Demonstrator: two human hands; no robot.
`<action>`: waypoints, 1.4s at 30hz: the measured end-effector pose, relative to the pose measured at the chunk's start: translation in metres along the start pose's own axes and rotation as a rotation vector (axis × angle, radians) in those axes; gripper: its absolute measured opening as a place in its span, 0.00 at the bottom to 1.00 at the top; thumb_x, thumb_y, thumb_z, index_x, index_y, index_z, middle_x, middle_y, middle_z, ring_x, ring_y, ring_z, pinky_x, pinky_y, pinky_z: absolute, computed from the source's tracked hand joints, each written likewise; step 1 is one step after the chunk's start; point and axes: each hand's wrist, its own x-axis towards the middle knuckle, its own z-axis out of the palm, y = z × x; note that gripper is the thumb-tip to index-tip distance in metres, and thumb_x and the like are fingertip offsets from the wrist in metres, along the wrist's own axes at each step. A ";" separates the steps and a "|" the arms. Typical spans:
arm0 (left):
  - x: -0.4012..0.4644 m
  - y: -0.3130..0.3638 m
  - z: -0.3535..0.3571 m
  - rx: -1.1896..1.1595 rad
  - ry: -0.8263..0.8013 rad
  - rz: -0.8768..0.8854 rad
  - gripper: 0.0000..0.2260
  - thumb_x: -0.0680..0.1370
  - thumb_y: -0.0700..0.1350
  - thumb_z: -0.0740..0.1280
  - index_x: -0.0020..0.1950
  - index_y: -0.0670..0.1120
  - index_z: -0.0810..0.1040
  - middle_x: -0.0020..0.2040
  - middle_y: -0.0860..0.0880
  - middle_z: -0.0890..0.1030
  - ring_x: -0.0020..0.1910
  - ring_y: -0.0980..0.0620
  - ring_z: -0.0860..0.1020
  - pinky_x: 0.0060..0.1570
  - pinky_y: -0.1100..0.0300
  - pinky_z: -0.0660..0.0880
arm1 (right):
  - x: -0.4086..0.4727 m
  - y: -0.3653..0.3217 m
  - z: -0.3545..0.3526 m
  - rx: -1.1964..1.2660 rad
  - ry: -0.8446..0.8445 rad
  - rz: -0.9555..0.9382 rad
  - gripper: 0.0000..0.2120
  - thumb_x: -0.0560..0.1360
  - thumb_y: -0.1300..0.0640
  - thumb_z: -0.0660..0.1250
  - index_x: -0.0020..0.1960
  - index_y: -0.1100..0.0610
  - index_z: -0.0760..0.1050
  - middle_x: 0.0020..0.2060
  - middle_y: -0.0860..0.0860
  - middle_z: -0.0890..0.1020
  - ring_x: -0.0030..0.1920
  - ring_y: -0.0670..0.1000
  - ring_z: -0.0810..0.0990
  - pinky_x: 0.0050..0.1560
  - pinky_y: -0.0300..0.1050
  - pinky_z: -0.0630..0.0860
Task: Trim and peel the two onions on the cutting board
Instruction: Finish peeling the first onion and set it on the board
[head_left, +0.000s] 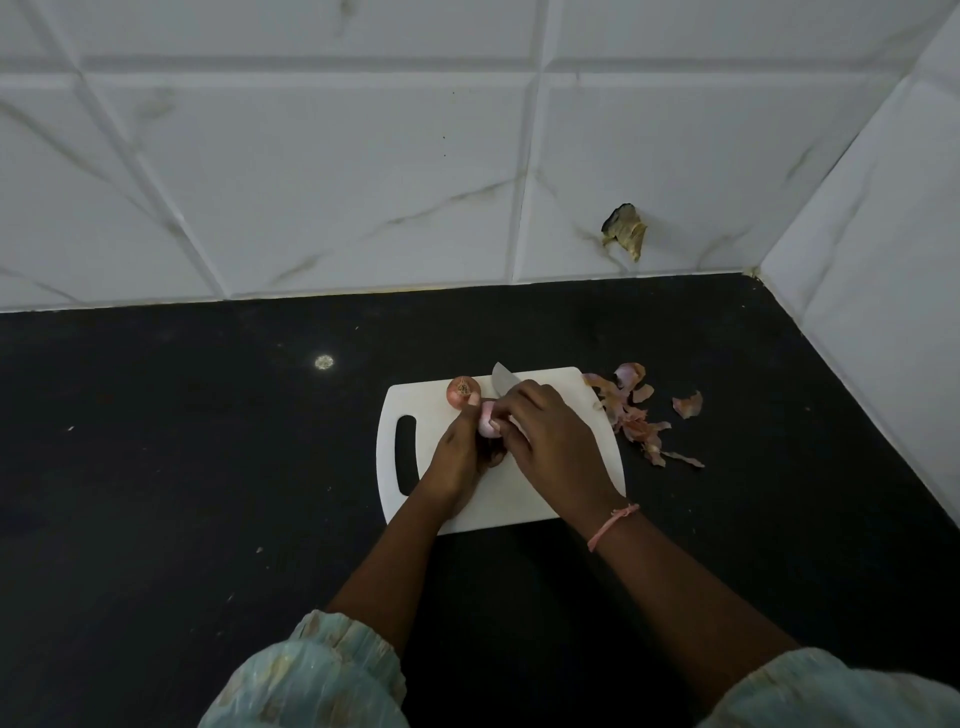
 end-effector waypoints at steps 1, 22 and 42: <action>0.000 0.000 0.000 0.009 0.002 0.001 0.25 0.83 0.61 0.50 0.49 0.53 0.85 0.46 0.44 0.84 0.47 0.49 0.79 0.53 0.52 0.73 | 0.001 -0.001 0.001 -0.043 -0.045 0.004 0.08 0.79 0.56 0.64 0.56 0.55 0.77 0.57 0.51 0.77 0.56 0.50 0.75 0.54 0.41 0.73; 0.003 -0.001 -0.001 -0.122 0.000 -0.002 0.23 0.84 0.51 0.51 0.42 0.52 0.85 0.42 0.44 0.79 0.40 0.48 0.70 0.44 0.55 0.67 | 0.009 0.007 0.018 0.386 0.037 0.570 0.05 0.80 0.60 0.59 0.48 0.57 0.73 0.43 0.50 0.77 0.45 0.49 0.75 0.45 0.40 0.70; 0.000 -0.006 0.000 0.025 -0.052 0.017 0.25 0.80 0.67 0.50 0.59 0.57 0.82 0.58 0.47 0.83 0.59 0.46 0.76 0.64 0.48 0.69 | -0.006 -0.003 0.003 0.514 0.066 0.428 0.08 0.74 0.50 0.72 0.51 0.49 0.80 0.44 0.42 0.82 0.47 0.39 0.78 0.47 0.32 0.74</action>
